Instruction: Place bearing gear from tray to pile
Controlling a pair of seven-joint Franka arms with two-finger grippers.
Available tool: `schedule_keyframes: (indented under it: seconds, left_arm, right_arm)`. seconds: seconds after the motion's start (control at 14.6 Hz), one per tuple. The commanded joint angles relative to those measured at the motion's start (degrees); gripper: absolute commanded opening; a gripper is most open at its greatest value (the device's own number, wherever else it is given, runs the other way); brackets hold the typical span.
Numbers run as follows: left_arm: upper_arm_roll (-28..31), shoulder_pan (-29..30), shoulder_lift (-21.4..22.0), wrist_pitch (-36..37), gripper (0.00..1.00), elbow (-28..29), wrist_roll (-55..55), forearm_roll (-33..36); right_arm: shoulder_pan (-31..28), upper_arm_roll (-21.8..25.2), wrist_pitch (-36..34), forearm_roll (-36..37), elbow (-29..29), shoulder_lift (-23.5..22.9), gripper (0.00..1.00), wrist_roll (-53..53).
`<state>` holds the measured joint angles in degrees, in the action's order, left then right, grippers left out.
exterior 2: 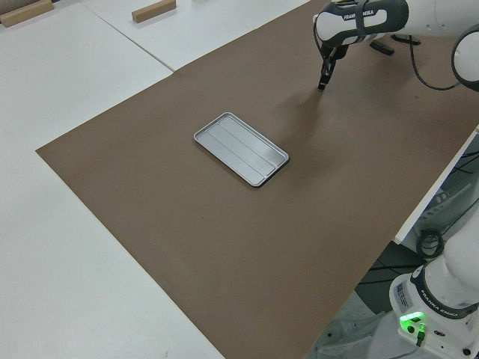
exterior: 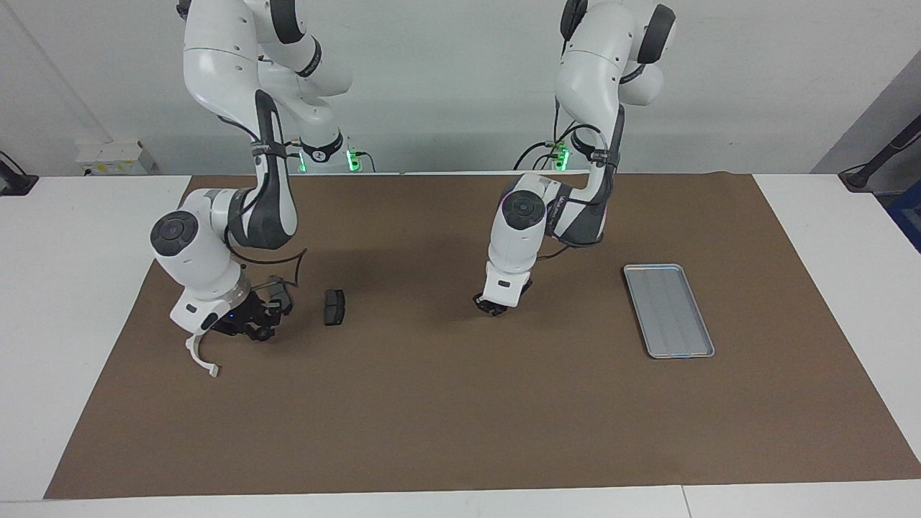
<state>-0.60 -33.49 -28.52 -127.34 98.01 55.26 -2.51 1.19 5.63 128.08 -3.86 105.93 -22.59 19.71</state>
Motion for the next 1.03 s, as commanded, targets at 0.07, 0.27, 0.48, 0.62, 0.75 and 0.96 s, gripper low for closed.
schedule_keyframes:
  seconds: [0.07,0.27,0.48,0.62,0.75,0.96]
  left_arm:
    - [1.0,-1.1,0.3,-4.2,0.07,2.4,2.2,1.4]
    - [1.0,-1.1,0.3,-3.9,0.44,2.4,2.1,1.4]
    - [1.2,-1.0,0.4,-2.5,1.0,1.3,2.1,2.7]
    - [1.2,-0.2,0.8,-0.1,1.0,-0.1,2.2,2.8]
    - [3.4,0.4,3.2,5.1,1.0,-2.2,1.8,2.9]
    - [4.2,4.3,9.9,9.6,1.0,-1.6,1.1,2.9]
  right_arm:
    - [-1.1,-0.7,3.0,-0.4,2.3,0.6,0.0,2.6]
    - [-1.1,-0.7,3.1,-0.4,2.3,0.5,0.0,2.5]
    - [-1.2,-0.7,3.7,-0.4,2.7,0.4,0.0,2.6]
    - [-1.1,-0.7,4.5,-0.4,3.0,0.3,0.0,2.5]
    - [-1.2,-0.7,4.5,-0.4,3.1,0.0,0.0,2.6]
    - [-1.1,-0.7,4.5,-0.4,3.1,-0.2,0.0,2.6]
